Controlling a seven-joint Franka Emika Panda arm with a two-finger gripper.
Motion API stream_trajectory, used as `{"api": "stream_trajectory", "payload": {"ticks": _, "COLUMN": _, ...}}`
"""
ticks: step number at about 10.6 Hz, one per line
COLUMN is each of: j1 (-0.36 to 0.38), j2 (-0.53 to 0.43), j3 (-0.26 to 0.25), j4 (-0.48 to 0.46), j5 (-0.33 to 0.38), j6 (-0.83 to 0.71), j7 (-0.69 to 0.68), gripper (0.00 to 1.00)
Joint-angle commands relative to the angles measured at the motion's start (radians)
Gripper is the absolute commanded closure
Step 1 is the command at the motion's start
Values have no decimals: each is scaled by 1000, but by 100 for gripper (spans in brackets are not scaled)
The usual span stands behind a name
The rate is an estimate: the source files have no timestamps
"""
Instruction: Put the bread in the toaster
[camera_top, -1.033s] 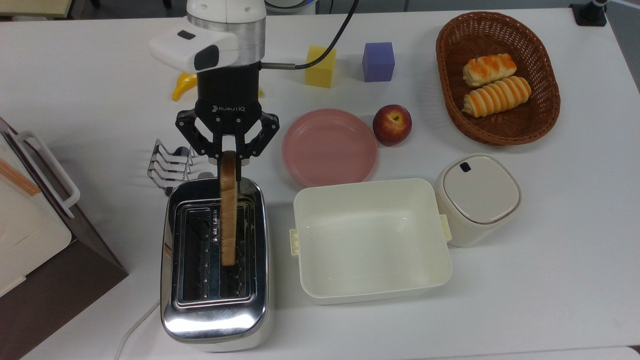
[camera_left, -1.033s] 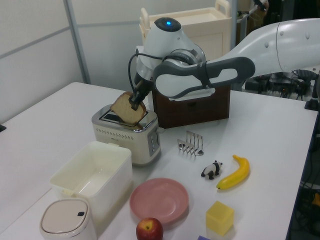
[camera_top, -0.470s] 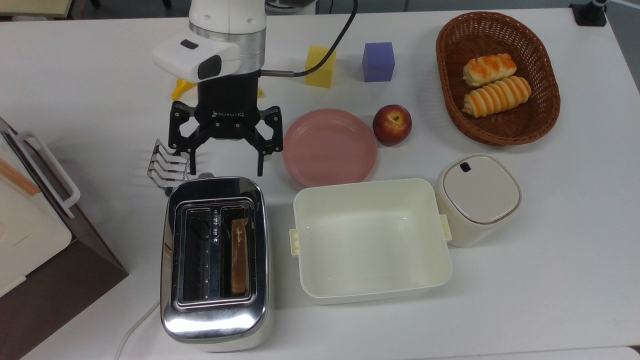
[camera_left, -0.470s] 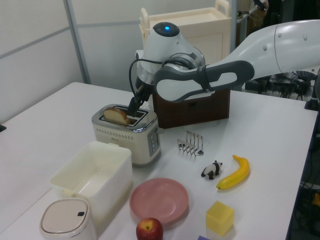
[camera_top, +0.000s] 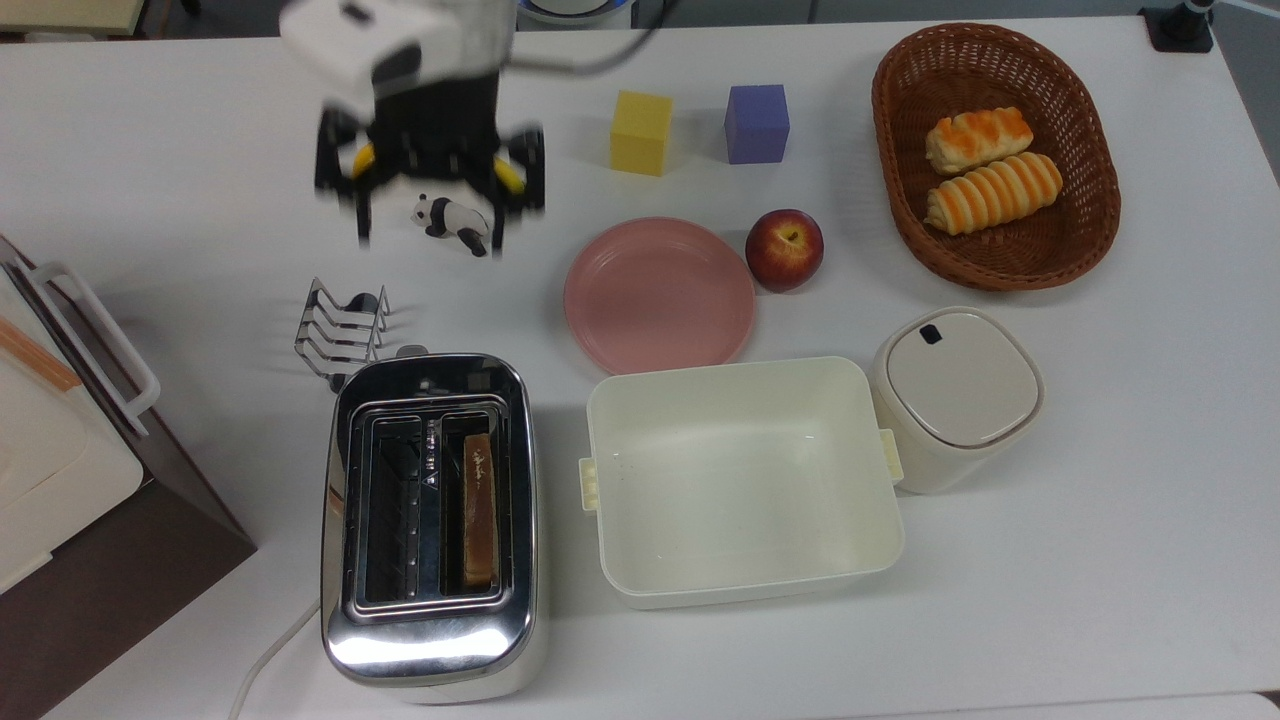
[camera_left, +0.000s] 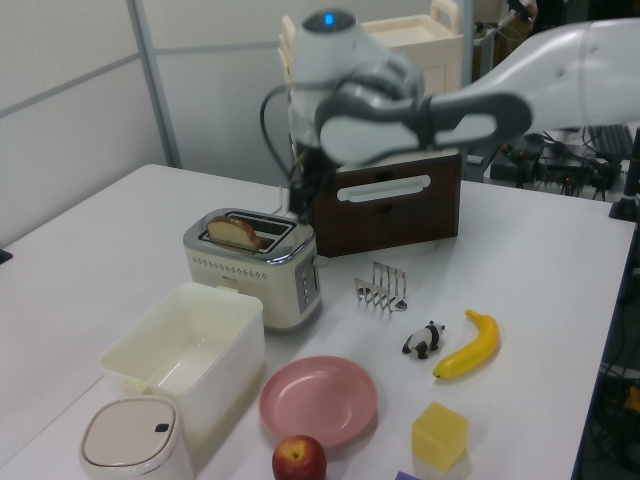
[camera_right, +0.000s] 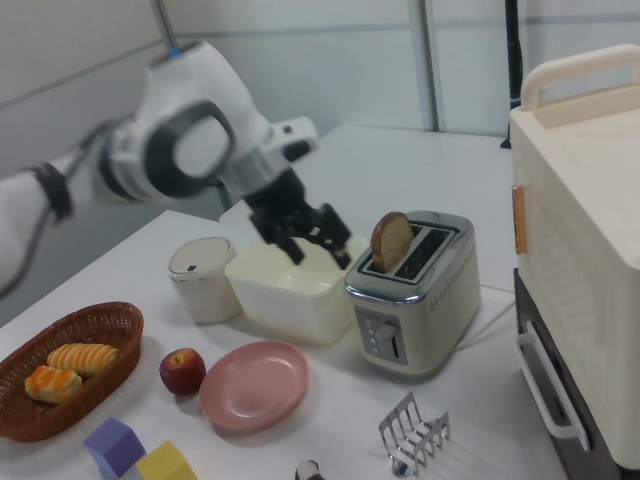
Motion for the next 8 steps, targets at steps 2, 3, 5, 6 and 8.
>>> {"api": "stream_trajectory", "payload": {"ticks": 2, "j1": 2, "j2": -250, "j3": -10, "j4": -22, "j5": 134, "j6": -342, "j7": 10, "gripper": 0}}
{"api": "stream_trajectory", "payload": {"ticks": 3, "j1": 4, "j2": -270, "j3": -25, "j4": -22, "j5": 183, "j6": -371, "j7": 11, "gripper": 0}}
{"api": "stream_trajectory", "payload": {"ticks": 5, "j1": 13, "j2": -281, "j3": -39, "j4": -33, "j5": 235, "j6": -400, "j7": 2, "gripper": 0}}
{"api": "stream_trajectory", "payload": {"ticks": 6, "j1": 17, "j2": -277, "j3": -38, "j4": -33, "j5": 236, "j6": -402, "j7": -1, "gripper": 0}}
{"api": "stream_trajectory", "payload": {"ticks": 8, "j1": 19, "j2": -274, "j3": -41, "j4": -33, "j5": 236, "j6": -396, "j7": -1, "gripper": 0}}
